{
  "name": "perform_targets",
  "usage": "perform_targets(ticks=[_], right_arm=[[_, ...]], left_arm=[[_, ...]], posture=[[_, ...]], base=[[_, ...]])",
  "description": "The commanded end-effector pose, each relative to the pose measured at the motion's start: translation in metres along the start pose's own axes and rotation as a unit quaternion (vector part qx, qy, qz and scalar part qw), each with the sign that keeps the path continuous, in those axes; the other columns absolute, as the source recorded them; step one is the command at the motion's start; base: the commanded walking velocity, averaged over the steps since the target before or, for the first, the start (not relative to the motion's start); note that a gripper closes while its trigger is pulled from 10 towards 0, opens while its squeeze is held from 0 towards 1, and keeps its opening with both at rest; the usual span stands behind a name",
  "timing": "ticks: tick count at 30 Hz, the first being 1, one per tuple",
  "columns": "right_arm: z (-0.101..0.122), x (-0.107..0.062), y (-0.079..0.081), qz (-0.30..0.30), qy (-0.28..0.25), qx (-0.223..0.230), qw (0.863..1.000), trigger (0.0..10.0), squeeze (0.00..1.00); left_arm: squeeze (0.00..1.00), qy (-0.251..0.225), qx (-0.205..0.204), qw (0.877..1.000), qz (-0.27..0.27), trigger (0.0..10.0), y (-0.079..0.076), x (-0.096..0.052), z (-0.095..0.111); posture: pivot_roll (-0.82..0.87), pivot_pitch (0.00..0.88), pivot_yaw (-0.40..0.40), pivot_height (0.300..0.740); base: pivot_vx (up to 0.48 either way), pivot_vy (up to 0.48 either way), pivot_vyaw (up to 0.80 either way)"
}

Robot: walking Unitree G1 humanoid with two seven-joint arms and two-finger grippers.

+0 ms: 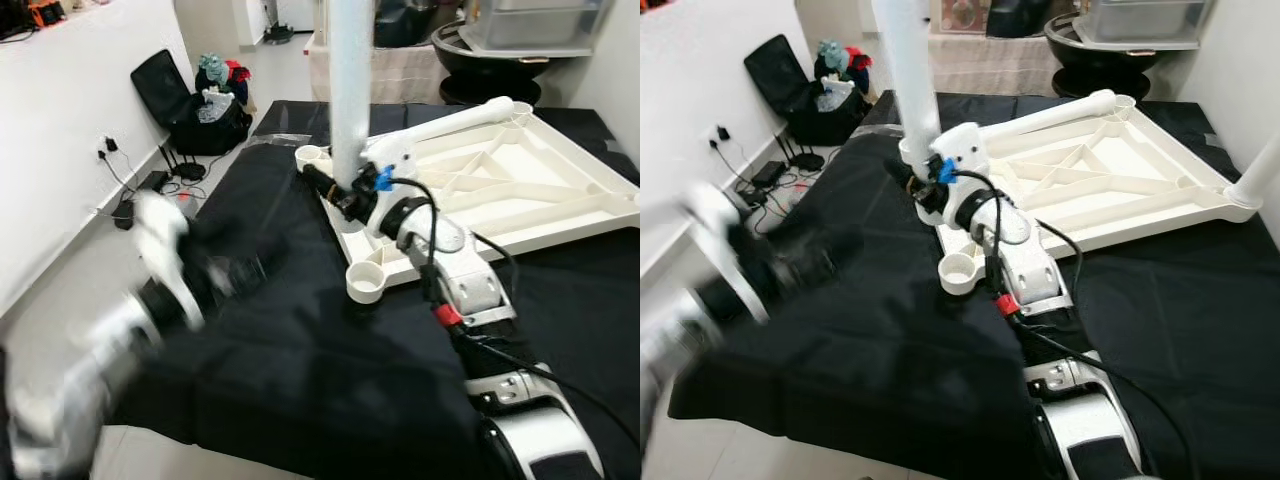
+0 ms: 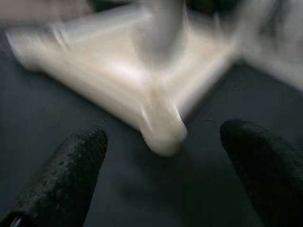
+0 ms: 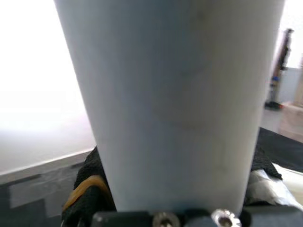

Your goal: Building children table

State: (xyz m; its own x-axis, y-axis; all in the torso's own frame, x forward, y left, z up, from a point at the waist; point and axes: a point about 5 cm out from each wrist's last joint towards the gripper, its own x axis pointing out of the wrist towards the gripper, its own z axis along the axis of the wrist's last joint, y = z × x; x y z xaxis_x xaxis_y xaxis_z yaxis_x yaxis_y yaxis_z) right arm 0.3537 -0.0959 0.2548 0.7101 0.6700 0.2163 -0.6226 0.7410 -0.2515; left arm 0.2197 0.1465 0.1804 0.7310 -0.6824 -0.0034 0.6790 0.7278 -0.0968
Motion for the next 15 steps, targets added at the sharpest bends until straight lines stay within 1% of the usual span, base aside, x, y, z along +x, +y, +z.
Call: perform_targets(ticks=[1, 2, 3, 4, 5, 6, 7, 8, 9, 10, 11, 12, 13, 14, 15], right_arm=[[0.005, 0.0, 0.005, 0.029, -0.016, 0.006, 0.999, 10.0, 0.0], [0.005, 0.0, 0.005, 0.029, -0.016, 0.006, 0.999, 10.0, 0.0], [0.005, -0.001, 0.006, 0.042, -0.016, 0.007, 0.999, 10.0, 0.0], [0.005, -0.003, 0.008, 0.065, -0.02, 0.009, 0.998, 10.0, 0.0], [0.005, -0.005, 0.009, 0.082, -0.022, 0.011, 0.996, 10.0, 0.0], [0.005, -0.005, 0.009, 0.082, -0.022, 0.011, 0.996, 10.0, 0.0], [0.007, -0.006, 0.01, 0.1, -0.025, 0.013, 0.995, 10.0, 0.0], [0.007, -0.006, 0.01, 0.1, -0.025, 0.013, 0.995, 10.0, 0.0], [0.008, -0.007, 0.013, 0.121, -0.03, 0.019, 0.992, 10.0, 0.0], [0.009, -0.009, 0.013, 0.143, -0.031, 0.022, 0.989, 10.0, 0.0], [0.009, -0.009, 0.013, 0.143, -0.031, 0.022, 0.989, 10.0, 0.0], [0.01, -0.011, 0.007, 0.181, -0.028, 0.027, 0.983, 10.0, 0.0], [0.01, -0.011, 0.007, 0.181, -0.028, 0.027, 0.983, 10.0, 0.0], [0.013, -0.011, 0.0, 0.197, -0.025, 0.027, 0.98, 10.0, 0.0], [0.015, -0.012, -0.004, 0.207, -0.023, 0.027, 0.978, 10.0, 0.0]], left_arm=[[0.0, 0.007, 0.043, 0.999, -0.028, 10.0, -0.016, -0.005, -0.001], [0.0, 0.007, 0.043, 0.999, -0.028, 10.0, -0.016, -0.005, -0.001], [0.0, 0.024, 0.054, 0.998, -0.034, 10.0, -0.025, -0.01, -0.011], [0.0, 0.034, 0.067, 0.997, -0.026, 10.0, -0.031, -0.014, -0.021], [0.0, 0.034, 0.081, 0.996, -0.018, 10.0, -0.036, -0.015, -0.026], [0.0, 0.034, 0.081, 0.996, -0.018, 10.0, -0.036, -0.015, -0.026], [0.0, 0.023, 0.086, 0.996, -0.013, 10.0, -0.04, -0.016, -0.027], [0.0, 0.023, 0.086, 0.996, -0.013, 10.0, -0.04, -0.016, -0.027], [0.0, 0.005, 0.08, 0.997, -0.003, 10.0, -0.041, -0.017, -0.024], [0.0, -0.015, 0.077, 0.997, 0.008, 10.0, -0.04, -0.016, -0.018], [0.0, -0.015, 0.077, 0.997, 0.008, 10.0, -0.04, -0.016, -0.018], [0.0, -0.04, 0.079, 0.996, 0.032, 10.0, -0.039, -0.014, -0.008], [0.0, -0.04, 0.079, 0.996, 0.032, 10.0, -0.039, -0.014, -0.008], [0.0, -0.048, 0.09, 0.994, 0.035, 10.0, -0.041, -0.013, -0.004], [0.0, -0.052, 0.097, 0.993, 0.035, 10.0, -0.043, -0.014, -0.001]], posture=[[0.05, 0.143, 0.06, 0.74], [0.05, 0.143, 0.06, 0.74], [0.05, 0.171, 0.055, 0.74], [0.05, 0.192, 0.056, 0.74], [0.05, 0.201, 0.056, 0.74], [0.05, 0.201, 0.056, 0.74], [0.05, 0.231, 0.052, 0.74], [0.05, 0.231, 0.052, 0.74], [0.05, 0.243, 0.049, 0.74], [0.04, 0.278, 0.043, 0.74], [0.04, 0.278, 0.043, 0.74], [0.04, 0.308, 0.04, 0.74], [0.04, 0.308, 0.04, 0.74], [0.04, 0.331, 0.04, 0.74], [0.04, 0.336, 0.04, 0.74]], base=[[0.0, 0.0, 0.0], [0.0, 0.0, 0.0], [0.0, 0.0, 0.0], [0.0, 0.0, 0.0], [0.0, 0.0, 0.0], [0.0, 0.0, 0.0], [0.0, 0.0, 0.0], [0.0, 0.0, 0.0], [0.0, 0.0, 0.0], [0.0, 0.0, 0.0], [0.0, 0.0, 0.0], [0.0, 0.0, 0.0], [0.0, 0.0, 0.0], [0.0, 0.0, 0.0], [0.0, 0.0, 0.0]])
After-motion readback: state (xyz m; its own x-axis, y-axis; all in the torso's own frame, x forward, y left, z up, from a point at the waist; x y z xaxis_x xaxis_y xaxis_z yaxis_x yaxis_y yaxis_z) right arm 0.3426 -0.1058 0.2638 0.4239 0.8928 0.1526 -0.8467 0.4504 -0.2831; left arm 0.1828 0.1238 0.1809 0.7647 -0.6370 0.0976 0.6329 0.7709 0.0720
